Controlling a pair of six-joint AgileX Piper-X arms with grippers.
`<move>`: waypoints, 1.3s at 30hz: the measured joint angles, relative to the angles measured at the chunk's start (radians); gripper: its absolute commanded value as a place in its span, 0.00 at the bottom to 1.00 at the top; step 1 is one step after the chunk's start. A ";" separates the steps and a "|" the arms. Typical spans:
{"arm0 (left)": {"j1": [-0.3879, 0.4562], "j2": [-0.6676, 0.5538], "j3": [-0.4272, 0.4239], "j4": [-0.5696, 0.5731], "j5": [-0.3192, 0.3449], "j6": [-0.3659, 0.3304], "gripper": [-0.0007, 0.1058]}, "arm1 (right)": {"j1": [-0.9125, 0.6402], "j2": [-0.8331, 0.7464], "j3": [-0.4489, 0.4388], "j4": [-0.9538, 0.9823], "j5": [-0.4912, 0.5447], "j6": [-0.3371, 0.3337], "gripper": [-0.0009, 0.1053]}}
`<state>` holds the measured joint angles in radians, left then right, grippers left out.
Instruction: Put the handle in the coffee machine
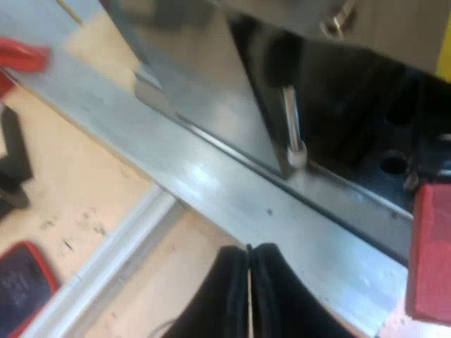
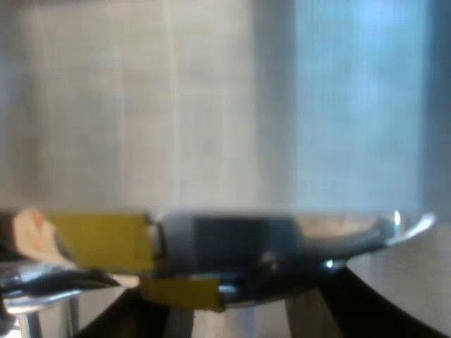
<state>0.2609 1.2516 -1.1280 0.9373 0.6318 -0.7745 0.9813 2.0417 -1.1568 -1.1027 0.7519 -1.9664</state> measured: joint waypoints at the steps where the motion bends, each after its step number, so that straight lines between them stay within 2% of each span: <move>1: -0.007 0.002 0.000 0.002 -0.018 0.000 0.01 | 0.000 0.000 0.000 0.000 0.000 0.000 0.32; 5: -0.065 0.014 0.000 0.027 -0.080 0.000 0.01 | 0.000 0.000 0.000 0.000 0.000 0.000 0.32; 13: -0.090 0.091 0.000 0.034 -0.104 0.000 0.01 | 0.000 0.000 0.000 0.000 0.000 0.000 0.32; 15: -0.090 0.113 0.000 0.040 -0.109 0.027 0.01 | 0.000 0.000 0.000 0.000 0.000 0.000 0.32; 24: -0.090 0.120 0.000 0.121 -0.109 0.101 0.01 | 0.000 0.000 0.000 0.000 0.000 0.000 0.32; 27: -0.090 0.120 0.000 0.188 -0.080 0.152 0.01 | 0.000 0.000 0.000 0.000 0.000 0.000 0.32; 31: -0.098 0.120 0.000 0.225 -0.053 0.172 0.01 | 0.000 0.000 0.000 0.000 0.005 0.000 0.32; 39: -0.205 0.086 -0.003 0.306 -0.041 0.177 0.01 | 0.000 0.000 0.000 -0.001 0.010 -0.004 0.32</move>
<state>0.0560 1.3376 -1.1307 1.2432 0.5913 -0.5975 0.9813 2.0417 -1.1568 -1.1036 0.7619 -1.9708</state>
